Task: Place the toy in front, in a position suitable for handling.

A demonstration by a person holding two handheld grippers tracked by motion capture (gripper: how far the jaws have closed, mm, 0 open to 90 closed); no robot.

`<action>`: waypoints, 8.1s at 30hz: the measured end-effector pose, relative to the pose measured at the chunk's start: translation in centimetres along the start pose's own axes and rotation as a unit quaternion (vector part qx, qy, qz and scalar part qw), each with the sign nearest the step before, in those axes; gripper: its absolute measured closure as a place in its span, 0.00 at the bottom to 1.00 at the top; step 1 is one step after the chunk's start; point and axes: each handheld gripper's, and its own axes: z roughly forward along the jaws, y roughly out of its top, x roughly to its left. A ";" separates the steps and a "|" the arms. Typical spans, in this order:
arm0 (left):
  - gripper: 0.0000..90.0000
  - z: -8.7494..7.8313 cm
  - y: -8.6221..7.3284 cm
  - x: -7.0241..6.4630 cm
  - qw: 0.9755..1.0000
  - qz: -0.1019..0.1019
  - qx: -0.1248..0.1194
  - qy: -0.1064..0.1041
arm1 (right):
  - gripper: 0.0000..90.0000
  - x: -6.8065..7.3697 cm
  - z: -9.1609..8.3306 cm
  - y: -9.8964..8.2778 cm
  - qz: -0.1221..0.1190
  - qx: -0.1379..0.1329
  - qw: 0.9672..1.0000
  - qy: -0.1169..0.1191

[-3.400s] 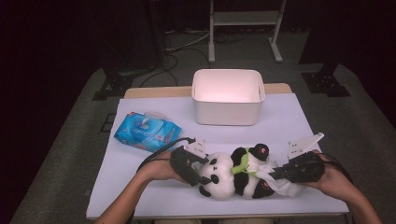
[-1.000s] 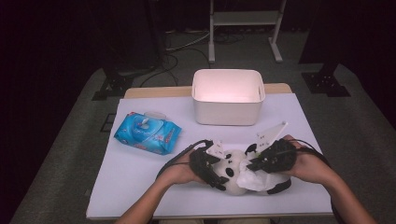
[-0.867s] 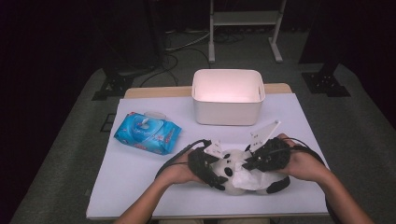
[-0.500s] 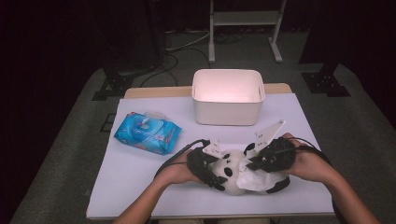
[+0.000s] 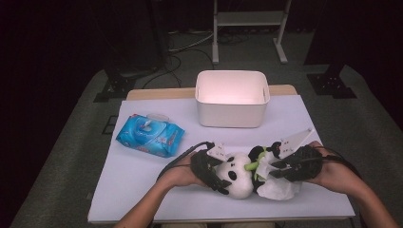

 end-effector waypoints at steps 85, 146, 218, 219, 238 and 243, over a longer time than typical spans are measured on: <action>0.12 -1.0 0.7 0.2 0.999 -0.028 -0.044 -0.012 | 0.95 -0.1 3.7 2.8 -0.009 -0.003 0.998 0.067; 0.18 -0.1 0.9 -0.3 0.999 0.017 -0.022 -0.032 | 0.95 -1.9 5.5 7.0 -0.034 0.004 0.997 0.066; 0.18 0.0 0.6 0.6 0.999 -0.010 -0.018 -0.037 | 0.95 -2.4 0.3 -2.8 0.061 -0.021 0.998 0.025; 0.18 0.0 0.7 0.6 0.999 -0.009 -0.017 -0.037 | 0.95 -2.4 0.4 -2.4 0.056 -0.021 0.998 0.025; 0.18 -0.1 0.2 0.4 0.999 -0.008 -0.018 -0.034 | 0.95 -2.2 0.2 -5.5 0.090 -0.036 0.995 0.022; 0.18 -0.1 0.3 0.5 0.999 -0.009 -0.015 -0.035 | 0.95 -2.3 -0.2 -7.2 0.108 -0.045 0.993 0.013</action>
